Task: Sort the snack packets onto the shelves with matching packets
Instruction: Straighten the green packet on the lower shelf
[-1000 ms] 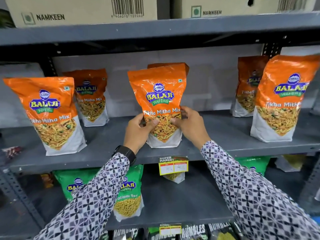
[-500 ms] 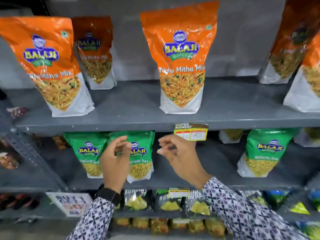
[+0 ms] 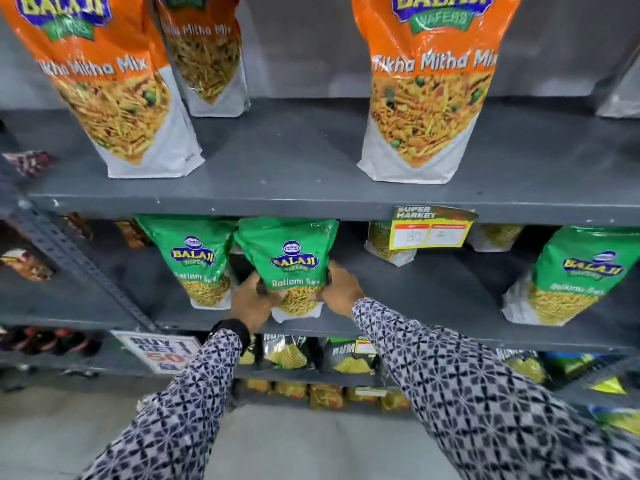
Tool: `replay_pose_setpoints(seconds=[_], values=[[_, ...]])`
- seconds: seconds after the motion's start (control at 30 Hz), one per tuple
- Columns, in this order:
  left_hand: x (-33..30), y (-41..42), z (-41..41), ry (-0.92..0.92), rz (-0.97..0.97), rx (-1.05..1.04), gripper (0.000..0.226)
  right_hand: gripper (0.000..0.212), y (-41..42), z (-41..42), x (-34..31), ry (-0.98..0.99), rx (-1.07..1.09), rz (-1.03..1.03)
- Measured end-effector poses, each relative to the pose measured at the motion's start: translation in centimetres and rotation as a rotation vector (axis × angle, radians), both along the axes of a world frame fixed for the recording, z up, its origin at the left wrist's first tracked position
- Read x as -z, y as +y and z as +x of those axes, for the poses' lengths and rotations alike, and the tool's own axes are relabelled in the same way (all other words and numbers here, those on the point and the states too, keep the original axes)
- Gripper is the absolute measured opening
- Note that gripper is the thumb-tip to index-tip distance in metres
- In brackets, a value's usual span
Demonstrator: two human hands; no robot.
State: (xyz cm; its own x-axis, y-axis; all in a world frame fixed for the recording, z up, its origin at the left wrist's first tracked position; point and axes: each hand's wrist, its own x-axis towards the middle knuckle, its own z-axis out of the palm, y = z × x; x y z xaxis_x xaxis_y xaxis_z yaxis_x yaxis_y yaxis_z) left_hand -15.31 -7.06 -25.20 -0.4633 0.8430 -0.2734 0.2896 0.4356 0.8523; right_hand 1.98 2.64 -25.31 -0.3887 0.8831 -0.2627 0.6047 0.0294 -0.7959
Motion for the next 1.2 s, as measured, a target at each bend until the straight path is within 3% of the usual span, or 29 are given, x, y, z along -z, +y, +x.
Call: replay_pose_setpoints(seconds=[0.13, 0.33, 0.7, 1.0, 1.2], values=[[1.2, 1.3, 0.4, 0.013, 0.014, 0.028, 0.062, 0.056, 0.5, 1.2, 0.6, 0.011, 0.06, 0.026], [1.6, 3.5, 4.9, 0.076, 0.092, 0.108, 0.039, 0.05, 1.4, 6.8, 0.7, -0.06, 0.099, 0.115], [1.3, 6.2, 13.4, -0.019, 0.106, 0.246, 0.043, 0.044, 2.4, 16.1, 1.3, -0.101, 0.186, 0.152], [1.1, 6.2, 14.7, 0.036, 0.083, 0.233, 0.038, 0.046, 1.9, 17.2, 1.5, -0.09, 0.212, 0.138], [1.1, 5.6, 14.5, 0.035, 0.061, 0.301, 0.047, 0.054, 1.7, 17.3, 1.1, -0.079, 0.205, 0.106]])
